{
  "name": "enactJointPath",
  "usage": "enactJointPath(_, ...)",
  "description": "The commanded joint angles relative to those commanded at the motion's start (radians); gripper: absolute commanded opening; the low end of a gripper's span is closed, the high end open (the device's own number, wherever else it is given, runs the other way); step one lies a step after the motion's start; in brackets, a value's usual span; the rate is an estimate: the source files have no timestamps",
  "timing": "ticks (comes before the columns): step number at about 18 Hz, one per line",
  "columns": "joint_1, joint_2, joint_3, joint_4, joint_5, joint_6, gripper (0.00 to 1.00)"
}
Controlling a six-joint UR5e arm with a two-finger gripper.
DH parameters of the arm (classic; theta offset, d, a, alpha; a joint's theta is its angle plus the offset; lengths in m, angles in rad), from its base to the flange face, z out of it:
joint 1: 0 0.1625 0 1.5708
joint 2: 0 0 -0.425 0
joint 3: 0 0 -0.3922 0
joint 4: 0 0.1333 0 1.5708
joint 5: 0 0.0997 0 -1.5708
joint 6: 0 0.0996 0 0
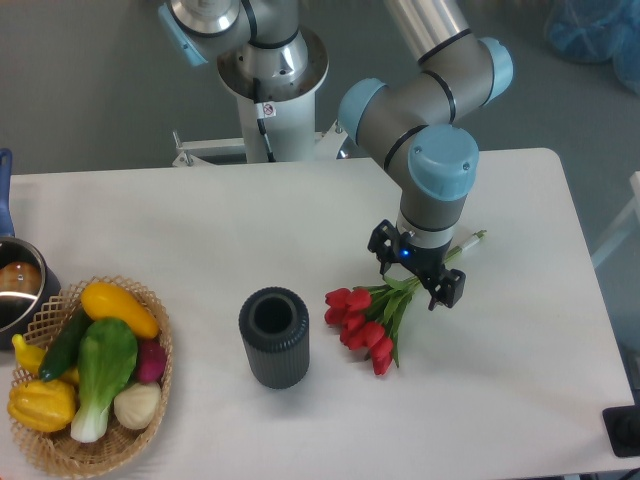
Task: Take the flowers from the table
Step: 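Hover the open gripper above the red tulip stems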
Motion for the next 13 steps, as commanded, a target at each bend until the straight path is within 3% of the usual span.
enactJointPath(6,0.000,0.002,-0.015,0.008,-0.008,-0.012,1.00)
enactJointPath(13,0.021,0.031,-0.129,0.034,-0.002,0.002,1.00)
